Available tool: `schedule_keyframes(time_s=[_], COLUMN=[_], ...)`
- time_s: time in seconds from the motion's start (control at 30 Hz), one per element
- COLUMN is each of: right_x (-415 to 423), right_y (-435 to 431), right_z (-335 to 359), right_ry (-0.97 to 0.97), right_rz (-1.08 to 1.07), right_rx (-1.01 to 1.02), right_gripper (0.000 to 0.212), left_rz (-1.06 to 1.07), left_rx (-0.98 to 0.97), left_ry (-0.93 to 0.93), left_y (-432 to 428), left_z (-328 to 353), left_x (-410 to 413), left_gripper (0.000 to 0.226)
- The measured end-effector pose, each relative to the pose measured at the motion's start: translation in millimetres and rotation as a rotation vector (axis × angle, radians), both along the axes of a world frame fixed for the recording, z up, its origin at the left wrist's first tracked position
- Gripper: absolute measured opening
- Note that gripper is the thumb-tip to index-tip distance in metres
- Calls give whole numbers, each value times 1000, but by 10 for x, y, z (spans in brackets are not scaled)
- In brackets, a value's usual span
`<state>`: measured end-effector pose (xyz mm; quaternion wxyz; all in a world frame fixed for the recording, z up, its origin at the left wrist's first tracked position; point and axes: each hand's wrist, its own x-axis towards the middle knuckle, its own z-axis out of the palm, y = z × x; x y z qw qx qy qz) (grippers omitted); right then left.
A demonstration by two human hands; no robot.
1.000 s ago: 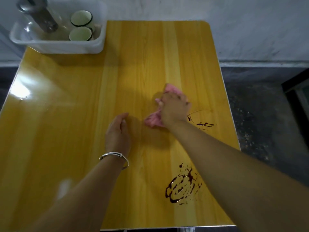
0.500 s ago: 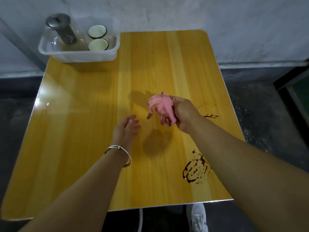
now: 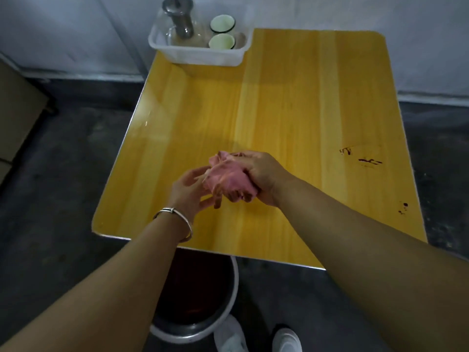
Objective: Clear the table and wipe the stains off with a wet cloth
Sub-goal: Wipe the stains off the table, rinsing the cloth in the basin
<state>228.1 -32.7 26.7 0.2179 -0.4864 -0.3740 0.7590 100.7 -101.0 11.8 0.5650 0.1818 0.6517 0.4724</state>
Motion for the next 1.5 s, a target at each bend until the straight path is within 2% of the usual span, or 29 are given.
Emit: schedule_keyframes(time_s=[0.13,0.27,0.37,0.57,0.8,0.93,1.03,1.2,1.3,1.4,1.5], right_x=[-147,-319,-442,-742,-1034,-1113,-1156,-1169,-1170,-1179,-1183], right_y=[-358,-718,-981,-1522,-2107,-2198,-2246,-2212,-2154,-2081,-1971], right_z=[46,-49,-139,-554,-1542,-2194,-2741,-3505,-3870,-4214,-4444], right_ry=[-18,97,146,49,-83,-288,-314,-418,-460,-538,-556], right_rz=[161,257,320,415,458,507,511,619,678,781,837], right_rx=[22,-34,-87,-87,-76,-27,-42,-13,-17,68,129], right_gripper=[17,28,25,11,27,24,25,19,24,24,25], left_rz=[47,159,191,280,304,312,303,259,218,230,221], left_rx=[64,62,36,-39,-142,-190,-223,-271,-286,-303,-305], left_ry=[60,91,138,71,152,125,154,299,417,536,535], left_y=[-402,-883,-1220,-1827,-2477,-2664,-2717,-2677,-2618,-2544,-2466], left_z=[-5,-24,-48,-355,-1456,-2100,-2612,-3411,-3799,-4186,-4508], left_x=[-31,-144,-279,-506,-840,-967,-1009,-1043,-1044,-1028,-1045], left_gripper=[26,25,23,22,27,23,22,21,25,21,19])
